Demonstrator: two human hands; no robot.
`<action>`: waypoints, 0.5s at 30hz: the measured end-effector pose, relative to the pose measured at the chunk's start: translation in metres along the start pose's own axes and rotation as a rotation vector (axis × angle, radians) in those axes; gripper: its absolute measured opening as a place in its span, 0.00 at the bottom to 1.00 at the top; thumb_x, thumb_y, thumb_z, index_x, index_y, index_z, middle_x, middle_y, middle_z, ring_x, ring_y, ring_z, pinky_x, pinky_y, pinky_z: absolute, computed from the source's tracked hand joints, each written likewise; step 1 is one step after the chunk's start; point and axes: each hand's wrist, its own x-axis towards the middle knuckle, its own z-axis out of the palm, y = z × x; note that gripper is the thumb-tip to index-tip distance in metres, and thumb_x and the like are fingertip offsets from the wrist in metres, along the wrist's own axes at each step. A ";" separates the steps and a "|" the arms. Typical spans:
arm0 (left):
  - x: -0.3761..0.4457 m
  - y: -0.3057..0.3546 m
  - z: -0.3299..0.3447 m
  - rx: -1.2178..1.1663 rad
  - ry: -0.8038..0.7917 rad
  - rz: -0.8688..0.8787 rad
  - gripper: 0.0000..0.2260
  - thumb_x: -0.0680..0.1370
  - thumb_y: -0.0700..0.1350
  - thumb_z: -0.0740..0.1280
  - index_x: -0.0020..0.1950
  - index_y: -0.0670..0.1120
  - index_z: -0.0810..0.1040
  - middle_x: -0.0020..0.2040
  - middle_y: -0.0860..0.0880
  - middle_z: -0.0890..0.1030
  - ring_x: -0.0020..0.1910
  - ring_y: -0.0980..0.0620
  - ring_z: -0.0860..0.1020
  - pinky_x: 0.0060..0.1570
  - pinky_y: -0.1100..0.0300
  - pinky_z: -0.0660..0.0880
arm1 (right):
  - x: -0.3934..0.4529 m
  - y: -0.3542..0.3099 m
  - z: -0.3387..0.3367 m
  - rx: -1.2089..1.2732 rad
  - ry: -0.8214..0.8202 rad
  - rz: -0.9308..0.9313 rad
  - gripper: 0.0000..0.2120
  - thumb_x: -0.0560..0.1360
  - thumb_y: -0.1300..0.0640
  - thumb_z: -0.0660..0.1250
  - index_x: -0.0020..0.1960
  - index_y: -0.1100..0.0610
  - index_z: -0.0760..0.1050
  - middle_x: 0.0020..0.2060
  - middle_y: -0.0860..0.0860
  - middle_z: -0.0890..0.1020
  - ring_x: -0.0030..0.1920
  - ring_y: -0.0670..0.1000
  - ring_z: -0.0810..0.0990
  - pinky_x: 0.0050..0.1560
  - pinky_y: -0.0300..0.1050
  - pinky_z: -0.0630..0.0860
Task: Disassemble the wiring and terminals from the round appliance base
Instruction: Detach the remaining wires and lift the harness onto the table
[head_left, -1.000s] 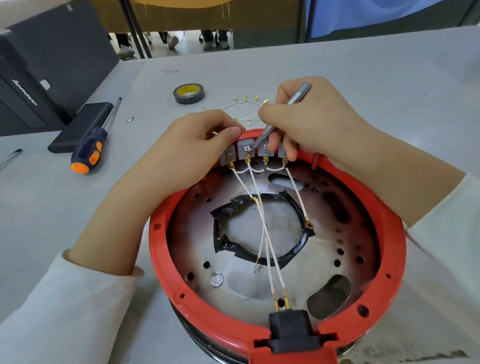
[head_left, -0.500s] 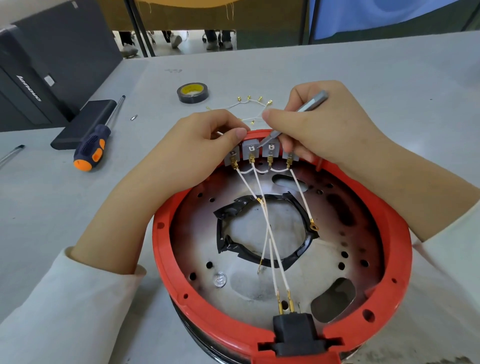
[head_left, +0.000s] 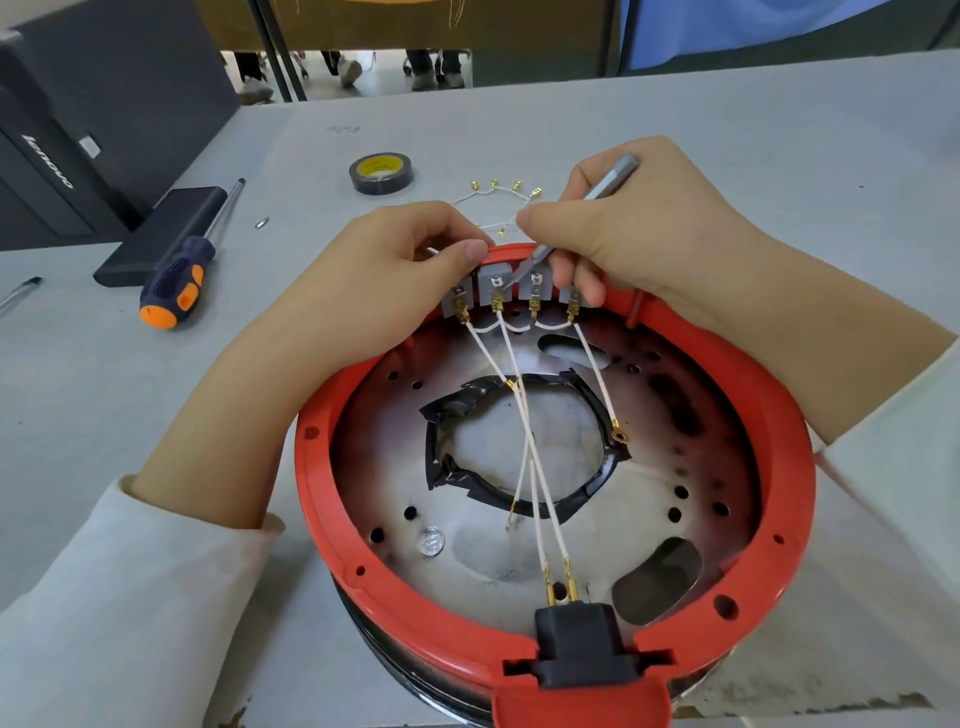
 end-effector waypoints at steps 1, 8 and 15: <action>0.000 0.000 0.000 0.002 -0.004 0.001 0.08 0.80 0.49 0.62 0.54 0.53 0.80 0.50 0.55 0.81 0.51 0.55 0.78 0.57 0.60 0.72 | 0.002 -0.001 0.000 -0.009 -0.007 0.014 0.15 0.74 0.62 0.67 0.29 0.58 0.69 0.20 0.52 0.77 0.16 0.47 0.71 0.21 0.34 0.64; 0.000 0.000 -0.001 0.000 -0.023 -0.003 0.08 0.80 0.49 0.62 0.54 0.53 0.80 0.51 0.53 0.82 0.52 0.53 0.78 0.59 0.57 0.72 | 0.010 -0.006 -0.002 -0.068 -0.042 0.128 0.16 0.74 0.60 0.67 0.28 0.58 0.72 0.19 0.50 0.77 0.16 0.44 0.70 0.17 0.31 0.59; 0.000 -0.001 -0.001 0.006 -0.010 -0.003 0.06 0.79 0.50 0.62 0.52 0.56 0.79 0.50 0.53 0.81 0.51 0.55 0.77 0.53 0.68 0.70 | 0.009 -0.007 0.007 -0.162 -0.019 0.071 0.11 0.71 0.61 0.65 0.29 0.59 0.73 0.20 0.51 0.77 0.16 0.45 0.70 0.20 0.33 0.65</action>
